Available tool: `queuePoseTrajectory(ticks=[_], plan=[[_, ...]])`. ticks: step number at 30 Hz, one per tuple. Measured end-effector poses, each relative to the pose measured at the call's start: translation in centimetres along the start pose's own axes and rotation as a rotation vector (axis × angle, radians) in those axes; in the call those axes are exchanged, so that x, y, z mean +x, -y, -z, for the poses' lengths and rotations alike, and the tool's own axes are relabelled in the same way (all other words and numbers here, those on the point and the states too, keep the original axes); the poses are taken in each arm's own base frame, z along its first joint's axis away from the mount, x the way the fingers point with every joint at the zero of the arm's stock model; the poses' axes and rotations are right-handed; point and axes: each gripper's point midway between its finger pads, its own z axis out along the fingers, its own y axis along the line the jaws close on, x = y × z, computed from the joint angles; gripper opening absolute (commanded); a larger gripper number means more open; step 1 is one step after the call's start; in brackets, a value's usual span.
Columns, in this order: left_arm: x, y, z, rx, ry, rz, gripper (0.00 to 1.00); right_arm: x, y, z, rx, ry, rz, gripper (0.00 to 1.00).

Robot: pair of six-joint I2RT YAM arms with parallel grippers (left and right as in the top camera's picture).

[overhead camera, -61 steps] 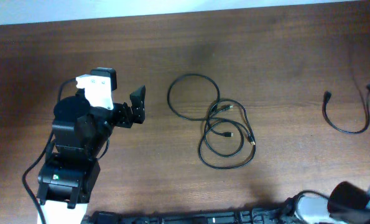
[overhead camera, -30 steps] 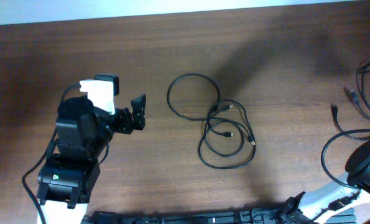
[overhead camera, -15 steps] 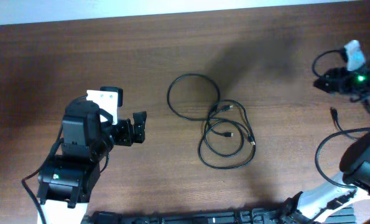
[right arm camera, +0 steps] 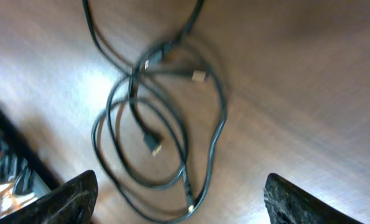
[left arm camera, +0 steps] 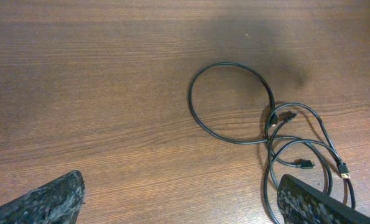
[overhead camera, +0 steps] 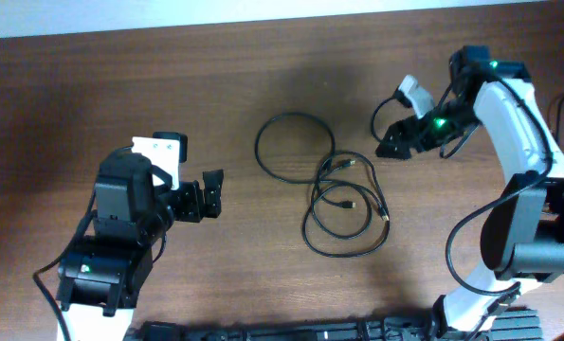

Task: Untangle cables
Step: 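Lower the right gripper onto the remaining cable pile and grasp it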

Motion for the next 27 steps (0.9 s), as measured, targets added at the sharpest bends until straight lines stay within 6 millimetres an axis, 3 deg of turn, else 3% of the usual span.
queuePoseTrajectory(ticks=[3, 8, 16, 22, 27], plan=[[0.0, 0.0, 0.0, 0.0, -0.002, 0.0, 0.99, 2.6, 0.3, -2.6, -0.028, -0.057, -0.035, 0.85], [0.0, 0.0, 0.0, 0.0, -0.002, 0.0, 0.99, 4.4, 1.0, -5.0, -0.036, -0.069, -0.051, 0.84], [0.0, 0.0, -0.1, 0.0, -0.002, 0.0, 0.99, 3.3, 3.1, -7.3, 0.009, 0.045, -0.128, 0.81], [0.0, 0.0, 0.0, 0.0, -0.002, 0.0, 0.99, 3.5, 2.8, -8.2, -0.017, 0.09, -0.119, 0.79], [0.0, 0.0, -0.1, 0.0, -0.002, 0.0, 0.99, 3.2, 1.7, -9.0, -0.089, 0.161, -0.087, 0.64]])
